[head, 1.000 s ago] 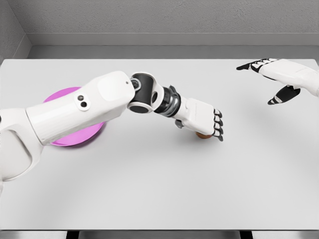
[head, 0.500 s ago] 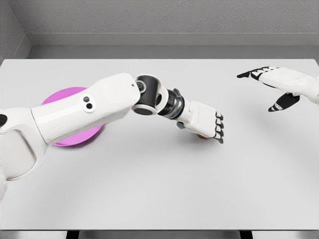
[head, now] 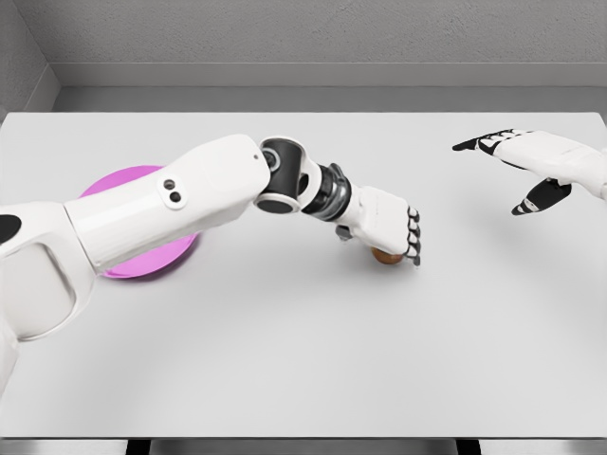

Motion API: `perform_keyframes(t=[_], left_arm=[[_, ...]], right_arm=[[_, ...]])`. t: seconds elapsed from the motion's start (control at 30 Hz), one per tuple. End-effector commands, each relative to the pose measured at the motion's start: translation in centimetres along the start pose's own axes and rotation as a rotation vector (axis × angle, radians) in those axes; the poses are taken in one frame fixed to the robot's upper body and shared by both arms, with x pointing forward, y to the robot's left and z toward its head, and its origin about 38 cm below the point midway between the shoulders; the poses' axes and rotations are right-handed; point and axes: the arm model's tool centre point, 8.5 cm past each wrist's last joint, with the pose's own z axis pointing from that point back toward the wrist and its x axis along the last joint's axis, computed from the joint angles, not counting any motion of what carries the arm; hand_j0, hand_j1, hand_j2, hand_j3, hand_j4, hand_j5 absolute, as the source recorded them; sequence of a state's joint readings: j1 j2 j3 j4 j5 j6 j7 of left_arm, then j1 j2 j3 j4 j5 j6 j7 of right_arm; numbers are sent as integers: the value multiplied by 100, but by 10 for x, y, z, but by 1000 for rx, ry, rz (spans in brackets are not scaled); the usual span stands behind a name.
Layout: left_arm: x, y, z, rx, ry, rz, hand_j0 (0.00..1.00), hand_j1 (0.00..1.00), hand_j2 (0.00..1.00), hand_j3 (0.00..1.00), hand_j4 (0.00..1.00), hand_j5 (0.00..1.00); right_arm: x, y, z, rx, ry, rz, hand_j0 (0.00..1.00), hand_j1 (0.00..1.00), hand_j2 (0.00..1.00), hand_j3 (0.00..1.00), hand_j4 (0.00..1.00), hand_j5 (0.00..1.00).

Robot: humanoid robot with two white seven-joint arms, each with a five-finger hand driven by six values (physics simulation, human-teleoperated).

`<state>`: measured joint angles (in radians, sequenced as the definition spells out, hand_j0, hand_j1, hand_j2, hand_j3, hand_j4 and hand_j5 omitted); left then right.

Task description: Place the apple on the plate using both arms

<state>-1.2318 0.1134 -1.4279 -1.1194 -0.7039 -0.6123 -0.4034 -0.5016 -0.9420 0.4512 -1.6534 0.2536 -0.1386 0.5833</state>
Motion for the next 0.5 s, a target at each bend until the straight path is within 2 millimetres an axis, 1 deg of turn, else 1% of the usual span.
perform_keyframes(t=[0.0,0.13,0.2,0.4,0.47], left_arm=[[-2,0,-1,4,3,9,96,96,96,96,96,96],[-1,1,-2,2,3,7,95,95,95,95,95,95],[-1,0,-2,-1,2,6,92,92,92,92,92,92],[3,-1,-7,-13,-11,0,91,91,91,91,91,91],[3,-1,-7,-15,-11,-1,89,89,89,89,89,89]], right_arm=[[0,0,0,0,0,-1,100,100,100,100,100,100],[0,0,0,-1,-1,0,100,100,100,100,100,100],[1,-1,0,-1,-2,1,100,100,100,100,100,100],[1,-1,0,-2,-3,1,100,100,100,100,100,100],[1,-1,0,-2,-3,1,100,100,100,100,100,100]])
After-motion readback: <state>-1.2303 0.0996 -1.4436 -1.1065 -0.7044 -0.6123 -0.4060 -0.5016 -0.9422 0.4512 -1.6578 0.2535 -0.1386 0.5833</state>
